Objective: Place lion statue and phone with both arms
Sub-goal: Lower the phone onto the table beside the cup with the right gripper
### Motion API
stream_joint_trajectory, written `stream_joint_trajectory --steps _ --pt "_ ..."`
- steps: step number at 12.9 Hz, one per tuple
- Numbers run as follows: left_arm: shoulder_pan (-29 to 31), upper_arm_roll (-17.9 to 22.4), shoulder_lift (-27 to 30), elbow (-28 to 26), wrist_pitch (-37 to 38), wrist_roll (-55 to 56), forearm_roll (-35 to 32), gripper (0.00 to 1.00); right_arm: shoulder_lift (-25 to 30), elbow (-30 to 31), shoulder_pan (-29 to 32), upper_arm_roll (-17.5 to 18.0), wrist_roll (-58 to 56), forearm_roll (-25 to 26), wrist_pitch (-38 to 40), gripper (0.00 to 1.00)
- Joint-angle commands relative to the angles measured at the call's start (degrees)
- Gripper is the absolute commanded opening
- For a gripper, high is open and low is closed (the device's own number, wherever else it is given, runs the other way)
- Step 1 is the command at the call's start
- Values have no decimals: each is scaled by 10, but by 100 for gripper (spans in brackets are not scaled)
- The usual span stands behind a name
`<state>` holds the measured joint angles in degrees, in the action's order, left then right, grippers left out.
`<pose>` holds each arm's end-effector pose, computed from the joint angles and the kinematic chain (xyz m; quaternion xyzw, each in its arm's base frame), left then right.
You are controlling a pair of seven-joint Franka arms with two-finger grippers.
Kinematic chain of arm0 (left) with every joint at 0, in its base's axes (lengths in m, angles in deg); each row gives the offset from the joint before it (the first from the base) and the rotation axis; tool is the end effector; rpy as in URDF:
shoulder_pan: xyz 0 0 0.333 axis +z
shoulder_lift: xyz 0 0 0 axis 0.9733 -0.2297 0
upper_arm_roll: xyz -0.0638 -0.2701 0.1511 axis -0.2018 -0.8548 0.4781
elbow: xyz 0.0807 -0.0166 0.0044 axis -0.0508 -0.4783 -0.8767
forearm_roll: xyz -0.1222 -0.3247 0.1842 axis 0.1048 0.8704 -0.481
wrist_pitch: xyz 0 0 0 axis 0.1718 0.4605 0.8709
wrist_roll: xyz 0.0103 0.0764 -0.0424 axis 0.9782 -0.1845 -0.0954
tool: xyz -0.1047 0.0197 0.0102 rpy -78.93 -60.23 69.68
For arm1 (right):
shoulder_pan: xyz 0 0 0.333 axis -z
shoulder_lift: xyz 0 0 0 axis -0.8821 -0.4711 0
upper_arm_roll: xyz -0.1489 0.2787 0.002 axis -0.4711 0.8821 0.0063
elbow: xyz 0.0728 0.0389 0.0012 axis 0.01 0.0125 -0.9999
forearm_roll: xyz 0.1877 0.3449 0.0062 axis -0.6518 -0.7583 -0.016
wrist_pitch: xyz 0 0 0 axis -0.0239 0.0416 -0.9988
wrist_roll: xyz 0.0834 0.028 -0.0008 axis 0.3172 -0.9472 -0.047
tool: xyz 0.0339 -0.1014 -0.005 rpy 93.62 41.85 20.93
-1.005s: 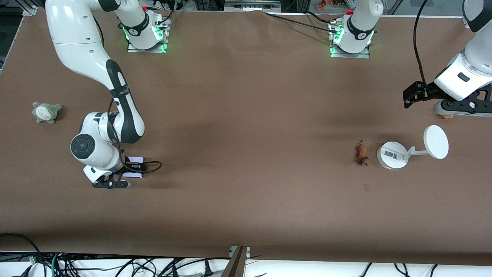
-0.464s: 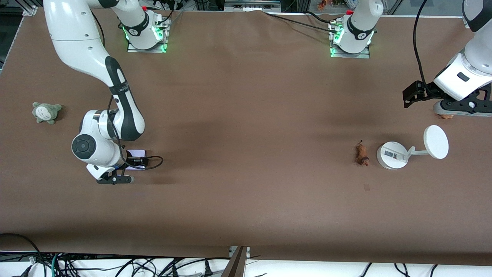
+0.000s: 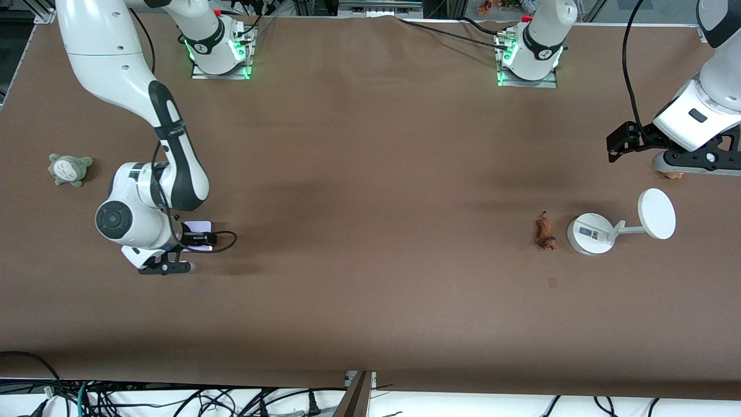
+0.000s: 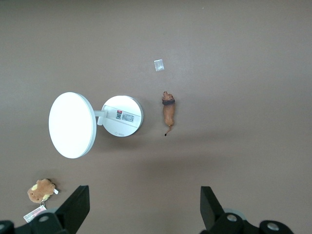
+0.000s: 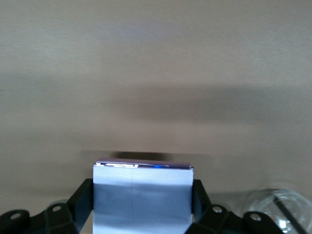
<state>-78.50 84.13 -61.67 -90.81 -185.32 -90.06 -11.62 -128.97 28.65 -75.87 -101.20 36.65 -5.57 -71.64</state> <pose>0.5607 -0.0331 0.5783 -0.9982 0.0444 0.0044 0.0399 0.6644 0.0383 0.1945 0.9985 0.0295 -0.0429 0.0146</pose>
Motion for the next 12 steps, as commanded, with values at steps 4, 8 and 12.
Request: stream_joint_trajectory --steps 4,8,12 --pt "-1 0 6 6 11 -6 10 100 3 14 22 7 -34 -26 -14 1" --pt "-1 0 6 6 12 -6 9 100 -5 14 22 8 -34 -29 -22 41" --pt "-2 0 6 5 12 -6 9 100 -4 10 20 9 -33 -29 -20 85"
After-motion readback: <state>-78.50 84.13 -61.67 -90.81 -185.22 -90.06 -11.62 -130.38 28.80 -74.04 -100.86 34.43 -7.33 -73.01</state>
